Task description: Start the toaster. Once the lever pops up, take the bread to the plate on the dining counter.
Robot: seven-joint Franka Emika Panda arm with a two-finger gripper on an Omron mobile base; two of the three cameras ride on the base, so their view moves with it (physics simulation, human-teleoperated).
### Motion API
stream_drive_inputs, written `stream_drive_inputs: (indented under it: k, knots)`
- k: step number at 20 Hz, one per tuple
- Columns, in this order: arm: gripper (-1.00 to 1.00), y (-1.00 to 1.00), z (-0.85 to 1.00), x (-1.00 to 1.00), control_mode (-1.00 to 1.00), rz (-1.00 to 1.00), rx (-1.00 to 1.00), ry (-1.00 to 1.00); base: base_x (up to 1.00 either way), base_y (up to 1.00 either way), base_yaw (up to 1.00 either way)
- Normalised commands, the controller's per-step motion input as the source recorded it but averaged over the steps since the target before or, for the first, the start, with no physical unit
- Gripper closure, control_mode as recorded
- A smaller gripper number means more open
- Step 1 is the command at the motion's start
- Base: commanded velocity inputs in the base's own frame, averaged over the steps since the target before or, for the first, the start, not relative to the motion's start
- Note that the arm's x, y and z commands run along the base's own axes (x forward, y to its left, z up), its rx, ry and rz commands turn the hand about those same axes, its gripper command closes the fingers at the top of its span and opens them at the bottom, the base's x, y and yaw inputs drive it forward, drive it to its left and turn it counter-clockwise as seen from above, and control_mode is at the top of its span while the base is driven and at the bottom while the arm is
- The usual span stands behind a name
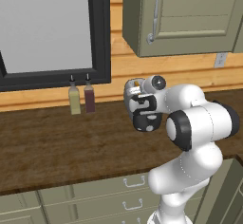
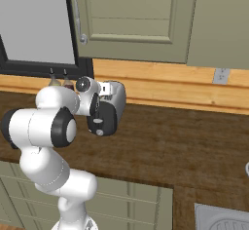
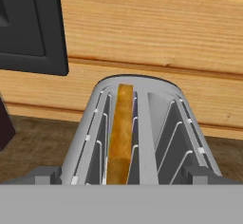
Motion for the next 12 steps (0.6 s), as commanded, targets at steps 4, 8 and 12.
stream_drive_inputs:
  k: [4, 8, 12]
  knots:
    - [-1.00, 0.00, 0.00, 0.00, -1.00, 0.00, 0.00, 0.00, 0.00, 0.00, 0.00]
    - [-1.00, 0.00, 0.00, 0.00, -1.00, 0.00, 0.00, 0.00, 0.00, 0.00, 0.00]
    - [-1.00, 0.00, 0.00, 0.00, -1.00, 0.00, 0.00, 0.00, 0.00, 0.00, 0.00]
